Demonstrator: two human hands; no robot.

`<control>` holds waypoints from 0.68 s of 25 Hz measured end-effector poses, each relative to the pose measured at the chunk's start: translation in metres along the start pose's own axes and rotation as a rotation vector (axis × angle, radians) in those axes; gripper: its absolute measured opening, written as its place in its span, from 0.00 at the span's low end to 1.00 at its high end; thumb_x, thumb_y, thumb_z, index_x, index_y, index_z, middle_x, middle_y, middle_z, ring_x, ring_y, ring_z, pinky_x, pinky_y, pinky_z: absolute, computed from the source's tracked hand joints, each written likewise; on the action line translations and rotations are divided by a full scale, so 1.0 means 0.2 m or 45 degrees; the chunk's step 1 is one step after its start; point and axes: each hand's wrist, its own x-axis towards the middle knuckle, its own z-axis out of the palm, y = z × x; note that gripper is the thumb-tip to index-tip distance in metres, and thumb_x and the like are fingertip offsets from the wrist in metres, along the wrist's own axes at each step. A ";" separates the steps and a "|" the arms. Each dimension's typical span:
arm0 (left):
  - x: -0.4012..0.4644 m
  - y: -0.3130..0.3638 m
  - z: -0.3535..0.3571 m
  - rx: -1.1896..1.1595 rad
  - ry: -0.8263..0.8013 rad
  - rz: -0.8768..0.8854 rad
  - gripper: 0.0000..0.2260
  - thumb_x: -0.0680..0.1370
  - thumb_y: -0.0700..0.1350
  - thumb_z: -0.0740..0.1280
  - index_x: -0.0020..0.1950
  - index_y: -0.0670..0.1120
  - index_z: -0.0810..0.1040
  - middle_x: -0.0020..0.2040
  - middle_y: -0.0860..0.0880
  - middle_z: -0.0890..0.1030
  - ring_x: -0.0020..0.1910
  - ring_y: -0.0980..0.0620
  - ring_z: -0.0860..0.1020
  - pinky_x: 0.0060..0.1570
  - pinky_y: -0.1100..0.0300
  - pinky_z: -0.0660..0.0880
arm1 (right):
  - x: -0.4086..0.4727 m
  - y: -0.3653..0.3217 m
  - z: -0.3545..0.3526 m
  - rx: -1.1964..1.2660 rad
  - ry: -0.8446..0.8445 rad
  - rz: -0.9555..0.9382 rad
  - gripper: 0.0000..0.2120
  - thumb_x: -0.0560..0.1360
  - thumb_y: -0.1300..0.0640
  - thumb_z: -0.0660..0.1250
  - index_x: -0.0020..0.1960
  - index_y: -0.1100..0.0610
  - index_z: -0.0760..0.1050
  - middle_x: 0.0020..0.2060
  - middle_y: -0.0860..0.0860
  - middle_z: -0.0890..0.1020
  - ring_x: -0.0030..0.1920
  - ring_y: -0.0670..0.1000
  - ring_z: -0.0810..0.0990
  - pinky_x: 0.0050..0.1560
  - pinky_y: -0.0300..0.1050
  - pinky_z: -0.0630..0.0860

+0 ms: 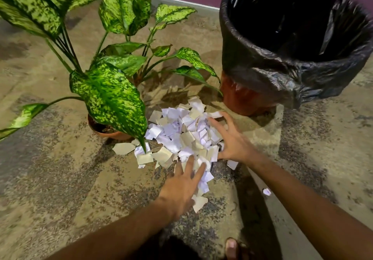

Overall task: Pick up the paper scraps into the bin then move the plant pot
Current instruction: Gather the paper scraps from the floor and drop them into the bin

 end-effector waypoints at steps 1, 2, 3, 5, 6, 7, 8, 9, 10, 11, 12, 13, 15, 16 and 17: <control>0.01 -0.01 -0.01 -0.005 0.030 0.010 0.45 0.76 0.52 0.67 0.74 0.55 0.31 0.77 0.43 0.36 0.74 0.33 0.52 0.60 0.39 0.73 | 0.02 -0.02 -0.01 -0.019 0.022 -0.086 0.49 0.59 0.28 0.70 0.73 0.33 0.50 0.74 0.50 0.47 0.69 0.61 0.66 0.60 0.60 0.74; 0.01 -0.03 -0.02 -0.025 0.070 0.022 0.40 0.78 0.51 0.65 0.74 0.55 0.34 0.77 0.43 0.42 0.73 0.34 0.56 0.58 0.42 0.76 | 0.03 -0.05 -0.01 -0.051 0.026 -0.174 0.44 0.61 0.28 0.68 0.73 0.34 0.55 0.74 0.51 0.51 0.66 0.59 0.70 0.58 0.57 0.76; 0.02 -0.05 -0.03 -0.062 0.118 0.033 0.36 0.79 0.49 0.63 0.75 0.55 0.38 0.77 0.43 0.48 0.71 0.36 0.60 0.57 0.44 0.77 | 0.04 -0.08 0.00 -0.091 0.013 -0.256 0.40 0.63 0.30 0.68 0.72 0.36 0.60 0.74 0.50 0.54 0.63 0.57 0.73 0.55 0.54 0.77; 0.03 -0.09 -0.05 -0.135 0.231 0.051 0.30 0.79 0.48 0.61 0.75 0.51 0.46 0.73 0.44 0.57 0.67 0.38 0.65 0.60 0.47 0.74 | 0.05 -0.13 0.02 -0.204 -0.025 -0.348 0.31 0.66 0.45 0.71 0.68 0.42 0.68 0.74 0.50 0.60 0.56 0.55 0.78 0.44 0.48 0.77; 0.03 -0.11 -0.06 -0.171 0.290 0.059 0.28 0.79 0.47 0.61 0.75 0.50 0.49 0.72 0.44 0.59 0.66 0.39 0.67 0.61 0.49 0.72 | 0.05 -0.16 0.03 -0.260 -0.037 -0.346 0.29 0.66 0.54 0.72 0.66 0.45 0.72 0.73 0.51 0.63 0.52 0.56 0.80 0.39 0.46 0.76; 0.03 -0.12 -0.06 -0.226 0.342 0.061 0.28 0.79 0.46 0.61 0.74 0.49 0.51 0.71 0.44 0.62 0.65 0.41 0.68 0.61 0.50 0.72 | 0.04 -0.18 0.04 -0.297 -0.037 -0.334 0.27 0.65 0.60 0.71 0.63 0.47 0.75 0.72 0.52 0.66 0.48 0.57 0.81 0.35 0.45 0.74; 0.03 -0.14 -0.06 -0.290 0.385 0.055 0.28 0.78 0.45 0.63 0.74 0.48 0.54 0.69 0.44 0.64 0.64 0.42 0.70 0.60 0.52 0.73 | 0.03 -0.20 0.04 -0.306 -0.021 -0.330 0.26 0.63 0.65 0.71 0.59 0.50 0.78 0.70 0.53 0.70 0.44 0.57 0.82 0.32 0.43 0.73; 0.03 -0.15 -0.07 -0.346 0.422 0.046 0.28 0.76 0.44 0.65 0.73 0.49 0.56 0.68 0.46 0.66 0.62 0.44 0.72 0.59 0.54 0.73 | 0.01 -0.22 0.03 -0.301 0.011 -0.334 0.24 0.61 0.67 0.71 0.55 0.52 0.81 0.66 0.55 0.75 0.41 0.58 0.83 0.30 0.43 0.73; 0.02 -0.17 -0.08 -0.388 0.456 0.033 0.29 0.76 0.44 0.67 0.72 0.49 0.58 0.67 0.47 0.68 0.60 0.45 0.74 0.57 0.55 0.73 | -0.01 -0.23 0.01 -0.294 0.036 -0.329 0.23 0.61 0.69 0.71 0.53 0.53 0.82 0.63 0.56 0.77 0.39 0.58 0.83 0.30 0.44 0.74; 0.02 -0.19 -0.09 -0.419 0.482 0.017 0.29 0.75 0.44 0.68 0.72 0.49 0.59 0.66 0.47 0.70 0.58 0.45 0.76 0.55 0.56 0.74 | -0.03 -0.25 0.01 -0.277 0.041 -0.302 0.21 0.62 0.70 0.70 0.52 0.54 0.83 0.61 0.56 0.78 0.39 0.60 0.82 0.31 0.46 0.76; 0.02 -0.20 -0.10 -0.439 0.501 0.004 0.28 0.75 0.44 0.68 0.72 0.49 0.61 0.65 0.47 0.72 0.56 0.44 0.77 0.53 0.55 0.74 | -0.05 -0.26 0.00 -0.260 0.046 -0.257 0.21 0.64 0.70 0.68 0.53 0.54 0.83 0.62 0.56 0.78 0.41 0.61 0.82 0.34 0.48 0.77; 0.02 -0.21 -0.11 -0.449 0.520 0.001 0.27 0.76 0.43 0.68 0.72 0.49 0.63 0.63 0.47 0.74 0.53 0.43 0.78 0.52 0.54 0.75 | -0.07 -0.26 -0.01 -0.253 0.053 -0.207 0.21 0.66 0.69 0.67 0.55 0.54 0.82 0.63 0.56 0.77 0.44 0.62 0.82 0.37 0.49 0.77; 0.02 -0.23 -0.14 -0.468 0.557 0.024 0.21 0.77 0.42 0.65 0.70 0.49 0.68 0.59 0.46 0.76 0.49 0.42 0.79 0.49 0.52 0.76 | -0.12 -0.26 -0.04 -0.254 0.054 -0.120 0.22 0.68 0.69 0.64 0.59 0.53 0.80 0.65 0.55 0.75 0.49 0.62 0.80 0.44 0.50 0.77; 0.03 -0.23 -0.15 -0.489 0.571 0.038 0.19 0.77 0.41 0.64 0.69 0.48 0.70 0.57 0.45 0.77 0.48 0.42 0.79 0.48 0.52 0.77 | -0.14 -0.27 -0.07 -0.248 0.061 -0.094 0.23 0.69 0.69 0.63 0.60 0.53 0.80 0.66 0.55 0.74 0.51 0.62 0.80 0.46 0.51 0.78; 0.03 -0.24 -0.16 -0.517 0.588 0.050 0.18 0.77 0.40 0.63 0.67 0.47 0.73 0.56 0.45 0.78 0.48 0.41 0.79 0.48 0.51 0.76 | -0.16 -0.28 -0.11 -0.231 0.084 -0.070 0.23 0.69 0.69 0.62 0.60 0.53 0.80 0.67 0.55 0.74 0.51 0.62 0.80 0.48 0.52 0.78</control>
